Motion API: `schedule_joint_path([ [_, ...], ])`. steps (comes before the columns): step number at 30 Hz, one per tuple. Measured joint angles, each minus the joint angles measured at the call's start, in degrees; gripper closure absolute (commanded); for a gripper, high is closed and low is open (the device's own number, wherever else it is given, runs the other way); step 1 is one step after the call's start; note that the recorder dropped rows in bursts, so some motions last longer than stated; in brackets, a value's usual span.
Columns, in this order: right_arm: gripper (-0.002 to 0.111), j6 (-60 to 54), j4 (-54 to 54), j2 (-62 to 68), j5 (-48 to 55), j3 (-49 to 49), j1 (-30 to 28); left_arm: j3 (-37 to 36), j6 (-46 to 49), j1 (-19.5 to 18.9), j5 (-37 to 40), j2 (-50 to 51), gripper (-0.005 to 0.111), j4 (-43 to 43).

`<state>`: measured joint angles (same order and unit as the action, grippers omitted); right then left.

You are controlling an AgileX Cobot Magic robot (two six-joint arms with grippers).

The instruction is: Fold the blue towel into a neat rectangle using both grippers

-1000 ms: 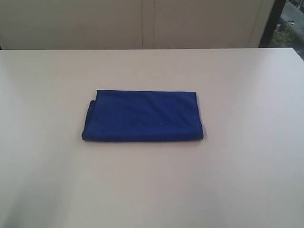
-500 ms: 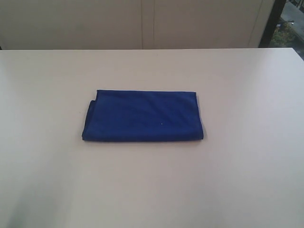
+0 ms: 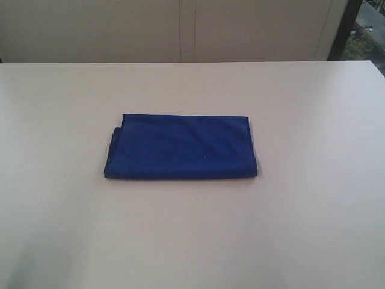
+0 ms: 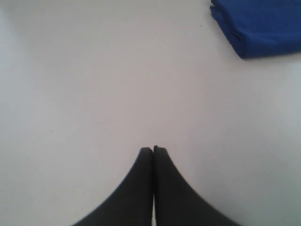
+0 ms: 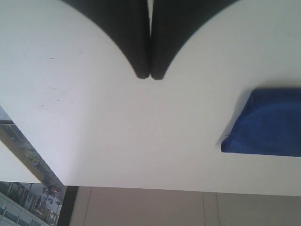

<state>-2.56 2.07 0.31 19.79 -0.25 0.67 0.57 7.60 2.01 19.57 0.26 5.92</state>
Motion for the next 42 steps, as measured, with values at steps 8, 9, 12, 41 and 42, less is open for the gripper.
schedule_joint_path([
  [8, 0.108, 0.0, 0.0, 0.0, 0.0, 0.0, 0.0, 0.0, -6.5, 0.0, -0.4, 0.0, 0.107, -2.6],
  [9, 0.108, 0.0, 0.0, 0.0, 0.0, 0.0, 0.0, -0.1, -7.6, 0.0, -0.5, 0.0, 0.107, -2.8],
  [12, 0.108, 0.0, 0.0, 0.0, 0.0, 0.0, 0.0, -0.1, -9.7, 0.0, -0.5, 0.0, 0.107, -3.0],
  [41, 0.108, 0.0, 0.0, 0.0, -0.1, 0.0, 0.0, -0.1, -9.8, 0.0, -0.5, 0.0, 0.107, -3.4],
  [42, 0.108, 0.0, 0.0, 0.0, -0.1, 0.0, 0.0, -0.1, -9.8, 0.0, -0.5, 0.0, 0.107, -3.4],
])
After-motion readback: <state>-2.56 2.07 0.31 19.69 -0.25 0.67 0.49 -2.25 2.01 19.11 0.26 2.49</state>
